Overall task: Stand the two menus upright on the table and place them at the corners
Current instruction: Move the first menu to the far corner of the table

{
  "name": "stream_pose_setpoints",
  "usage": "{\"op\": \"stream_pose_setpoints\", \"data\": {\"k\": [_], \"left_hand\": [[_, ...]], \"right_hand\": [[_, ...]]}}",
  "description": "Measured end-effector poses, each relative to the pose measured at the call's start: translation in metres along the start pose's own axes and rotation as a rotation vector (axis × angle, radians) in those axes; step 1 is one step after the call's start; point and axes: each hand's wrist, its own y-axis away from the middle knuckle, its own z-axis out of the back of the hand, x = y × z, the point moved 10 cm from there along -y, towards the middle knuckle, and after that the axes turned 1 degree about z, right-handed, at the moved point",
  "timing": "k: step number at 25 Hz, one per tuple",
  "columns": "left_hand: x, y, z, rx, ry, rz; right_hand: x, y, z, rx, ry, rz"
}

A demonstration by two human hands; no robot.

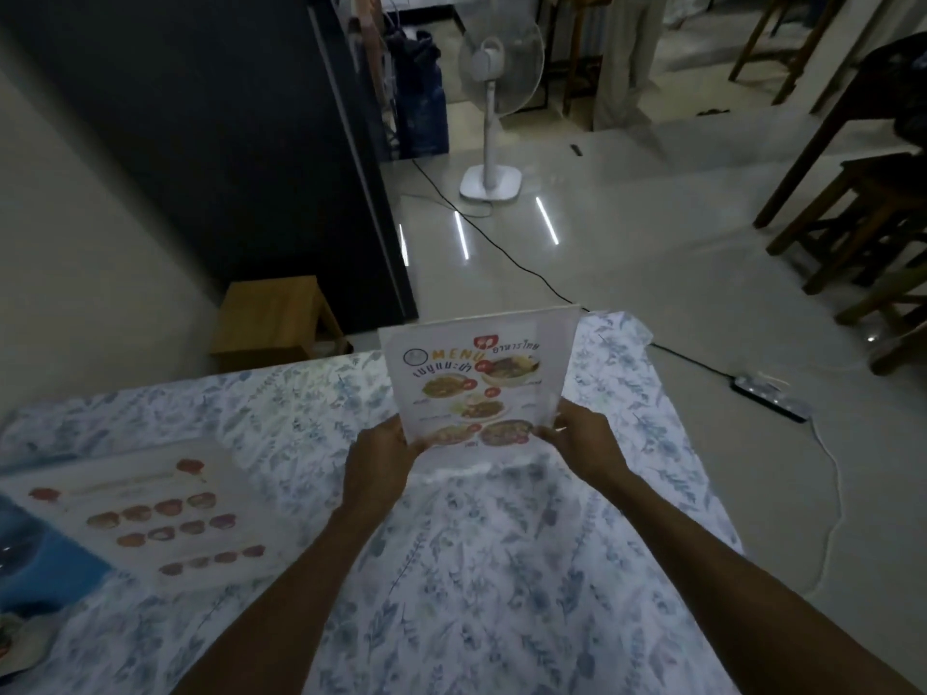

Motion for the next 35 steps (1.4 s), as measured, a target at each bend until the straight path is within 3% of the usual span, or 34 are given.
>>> {"op": "stream_pose_setpoints", "data": {"k": [5, 12, 23, 35], "left_hand": [[-0.085, -0.064, -0.036, -0.004, 0.089, -0.041], [-0.157, -0.135, -0.094, 0.020, 0.118, -0.116], [-0.170, -0.196, -0.149, 0.002, -0.089, -0.092], [-0.150, -0.203, -0.155, -0.003, -0.026, -0.047]], "right_hand": [[-0.019, -0.073, 0.090, -0.072, 0.127, 0.041], [-0.060, -0.146, 0.164, -0.132, 0.170, 0.031], [-0.123, -0.220, 0.157, -0.136, 0.148, -0.007], [-0.127, -0.239, 0.131, -0.132, 0.205, -0.003]]}}
